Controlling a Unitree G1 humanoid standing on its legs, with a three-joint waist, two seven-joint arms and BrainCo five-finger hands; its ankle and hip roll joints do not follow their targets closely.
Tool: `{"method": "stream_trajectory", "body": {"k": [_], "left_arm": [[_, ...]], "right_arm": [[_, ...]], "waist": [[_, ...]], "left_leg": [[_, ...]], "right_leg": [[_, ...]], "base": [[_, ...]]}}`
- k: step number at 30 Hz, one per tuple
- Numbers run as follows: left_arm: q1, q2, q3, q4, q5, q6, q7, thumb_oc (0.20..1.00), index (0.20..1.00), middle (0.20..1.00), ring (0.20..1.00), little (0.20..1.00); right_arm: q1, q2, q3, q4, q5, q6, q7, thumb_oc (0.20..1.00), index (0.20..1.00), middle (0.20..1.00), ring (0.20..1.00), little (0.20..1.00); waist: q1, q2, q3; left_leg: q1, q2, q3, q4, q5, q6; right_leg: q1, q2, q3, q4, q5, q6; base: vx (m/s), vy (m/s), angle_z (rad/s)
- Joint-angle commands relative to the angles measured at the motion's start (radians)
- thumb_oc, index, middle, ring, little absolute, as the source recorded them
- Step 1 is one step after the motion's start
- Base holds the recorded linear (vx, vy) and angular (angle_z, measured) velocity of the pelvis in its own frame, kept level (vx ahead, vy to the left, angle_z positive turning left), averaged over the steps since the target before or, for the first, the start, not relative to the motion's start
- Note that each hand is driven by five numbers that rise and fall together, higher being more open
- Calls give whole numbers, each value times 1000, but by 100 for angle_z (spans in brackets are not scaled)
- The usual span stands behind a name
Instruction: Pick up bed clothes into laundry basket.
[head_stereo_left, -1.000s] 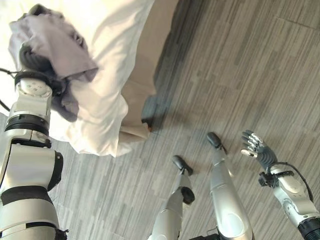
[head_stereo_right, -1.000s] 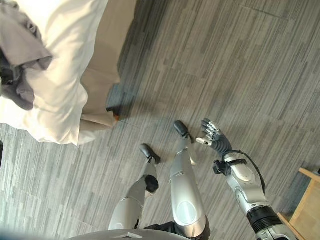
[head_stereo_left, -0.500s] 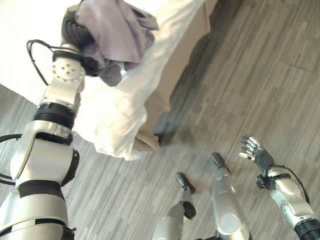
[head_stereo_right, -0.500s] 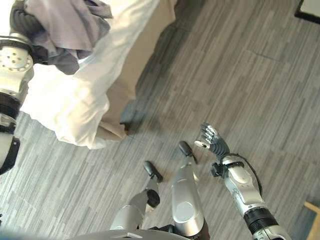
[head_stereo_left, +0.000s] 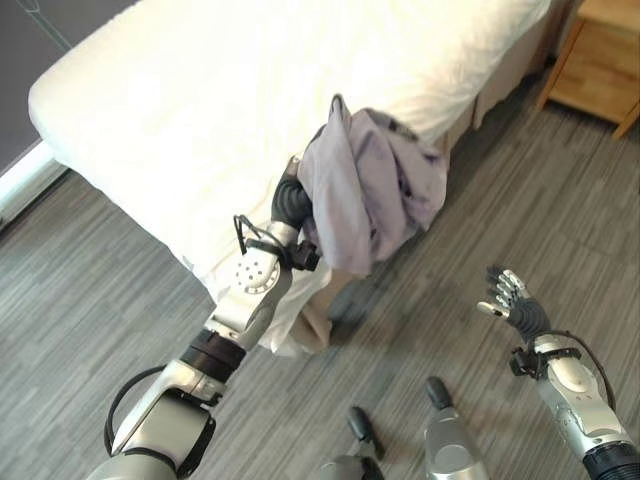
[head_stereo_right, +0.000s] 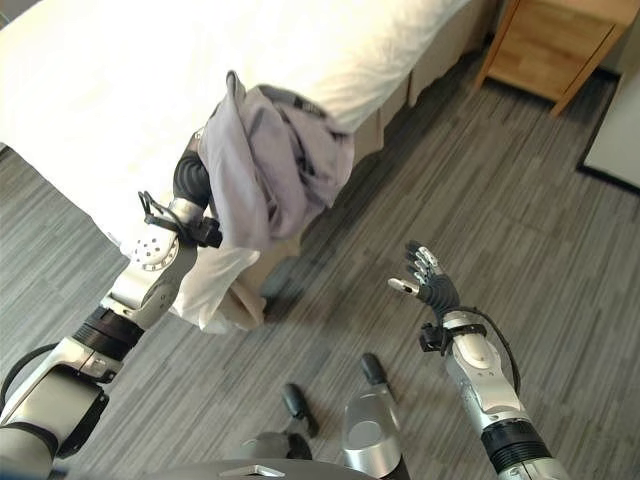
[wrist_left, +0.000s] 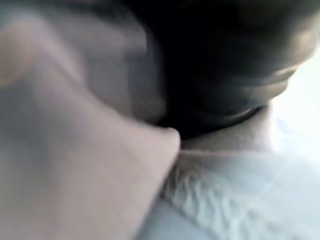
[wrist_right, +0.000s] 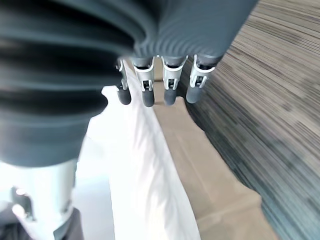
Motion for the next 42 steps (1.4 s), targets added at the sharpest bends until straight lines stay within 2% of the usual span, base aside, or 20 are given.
{"method": "stream_trajectory", "body": {"k": [1, 5, 8, 11, 13, 14, 16, 17, 22, 26, 27, 28, 29, 31, 34, 35, 36, 37, 38, 42], "left_arm": [[-68, -12, 61, -1, -8, -36, -47, 200, 200, 200, 200, 200], [-77, -19, 33, 19, -3, -22, -63, 200, 200, 200, 200, 200], [-130, -17, 10, 29, -1, -28, -45, 200, 200, 200, 200, 200], [-167, 9, -3, 30, 14, -27, -23, 200, 200, 200, 200, 200], [-184, 29, 12, 30, 19, -23, -16, 200, 200, 200, 200, 200], [-181, 44, 31, 23, 18, -16, -13, 200, 200, 200, 200, 200], [-179, 47, 37, 14, 21, -14, -12, 200, 200, 200, 200, 200], [-161, 71, 67, -22, 17, -17, -7, 200, 200, 200, 200, 200], [-139, 87, 109, -41, 24, -13, 0, 200, 200, 200, 200, 200], [-142, 89, 126, -37, 14, -31, 7, 200, 200, 200, 200, 200], [-144, 92, 129, -36, 8, -38, 11, 200, 200, 200, 200, 200], [-134, 98, 153, -32, 1, -57, 23, 200, 200, 200, 200, 200], [-134, 98, 153, -32, 1, -57, 23, 200, 200, 200, 200, 200], [-36, 130, 248, -73, 3, -78, 43, 200, 200, 200, 200, 200], [39, 116, 334, -72, 22, -97, 59, 200, 200, 200, 200, 200], [41, 116, 336, -73, 23, -97, 59, 200, 200, 200, 200, 200], [81, 121, 378, -100, 32, -108, 63, 200, 200, 200, 200, 200], [83, 121, 380, -101, 32, -107, 63, 200, 200, 200, 200, 200], [115, 125, 414, -114, 42, -118, 69, 200, 200, 200, 200, 200], [104, 153, 437, -132, 52, -142, 69, 200, 200, 200, 200, 200]], "right_arm": [[33, 12, -36, -45, 0, -44, 5, 1000, 1000, 1000, 1000, 1000], [97, 28, -54, -54, 9, -35, 34, 1000, 1000, 1000, 1000, 1000], [129, 41, -77, -58, 21, -37, 34, 1000, 1000, 1000, 1000, 1000], [131, 57, -98, -49, 35, -49, 14, 1000, 1000, 1000, 1000, 1000], [137, 54, -126, -55, 44, -57, -3, 1000, 1000, 1000, 1000, 1000], [134, 50, -160, -45, 36, -68, -31, 1000, 1000, 1000, 1000, 1000], [128, 45, -188, -38, 29, -77, -53, 1000, 1000, 1000, 1000, 1000], [99, 36, -250, -18, 21, -93, -111, 1000, 1000, 1000, 1000, 1000], [99, 43, -336, -40, 21, -126, -152, 1000, 1000, 1000, 1000, 1000], [145, 40, -403, -53, 29, -153, -174, 1000, 1000, 1000, 1000, 1000], [155, 40, -414, -42, 33, -161, -182, 1000, 1000, 1000, 1000, 1000], [175, 33, -431, -58, 30, -172, -189, 1000, 1000, 1000, 1000, 1000], [175, 33, -432, -59, 30, -172, -189, 1000, 1000, 1000, 1000, 1000], [159, 9, -400, -51, 7, -175, -185, 1000, 1000, 1000, 1000, 1000], [122, -1, -362, -31, 5, -160, -158, 1000, 1000, 1000, 1000, 1000], [120, -1, -360, -30, 5, -160, -158, 1000, 1000, 1000, 1000, 1000], [83, -19, -334, -28, -2, -158, -147, 1000, 1000, 1000, 1000, 1000], [81, -20, -332, -28, -2, -158, -147, 1000, 1000, 1000, 1000, 1000], [38, -34, -298, -24, -2, -158, -135, 1000, 1000, 1000, 1000, 1000], [16, -17, -281, -44, 24, -155, -99, 1000, 1000, 1000, 1000, 1000]], "waist": [[0, -18, -59], [-37, -41, -53], [-80, -54, -13], [-82, -41, 32], [-68, -32, 48], [-44, -37, 42], [-36, -45, 36], [-15, -47, 20], [-9, -71, -4], [-33, -108, -7], [-37, -118, -4], [2, -132, 23], [2, -131, 23], [81, -142, 43], [116, -149, 50], [118, -153, 47], [161, -145, 59], [161, -148, 58], [196, -136, 67], [186, -111, 76]], "left_leg": [[172, 21, -1, 23, -107, -60], [177, 13, 33, 47, -133, -49], [123, 2, 94, 34, -113, -46], [82, 34, 153, 51, -89, -47], [97, 60, 220, 59, -102, -52], [105, 80, 323, 80, -106, -44], [112, 83, 366, 90, -113, -43], [117, 96, 465, 109, -116, -32], [140, 123, 562, 150, -108, -45], [129, 265, 585, 340, -65, -122], [122, 316, 561, 410, -2, -160], [81, 371, 423, 536, 54, -200], [80, 373, 423, 538, 54, -201], [4, 175, 14, 530, -58, -95], [-2, 115, -176, 403, -98, -76], [-2, 112, -171, 394, -90, -75], [-23, 25, -358, 304, -122, -72], [-23, 23, -355, 297, -114, -73], [-29, -32, -497, 246, -103, -64], [-1, -34, -445, 181, -109, -40]], "right_leg": [[17, -29, 42, -33, 40, 41], [18, -33, 71, -39, 66, 62], [-73, -20, 124, -40, 166, 99], [-123, -25, -19, 75, 106, 73], [-89, -60, -189, 170, -3, 43], [-49, -102, -349, 243, -56, 14], [-26, -114, -384, 249, -58, 13], [5, -156, -499, 275, -42, 12], [24, -110, -507, 165, -43, 8], [74, -3, -413, 70, -92, -37], [90, 29, -379, 63, -104, -53], [120, 82, -303, 46, -116, -77], [120, 83, -303, 45, -115, -78], [82, 100, -124, 47, -74, -76], [66, 114, 43, 26, -38, -56], [61, 112, 48, 25, -34, -55], [61, 132, 153, 26, -20, -43], [57, 131, 156, 24, -16, -43], [60, 163, 270, 22, -3, -34], [3, 164, 357, 3, 42, -3]], "base": [[65, 48, -2], [-40, 72, -20], [-232, 76, -50], [-131, 75, -83], [-19, 167, -111], [-73, 83, -147], [-50, 21, -207], [-39, -17, -189], [28, -135, -146], [130, -421, -98], [132, -377, -154], [120, -340, -175], [23, -164, -216], [-89, 69, -175], [38, 113, -249], [88, 154, -197], [62, 81, -101], [119, 176, -192], [43, 149, -216], [-68, 234, -183]]}}
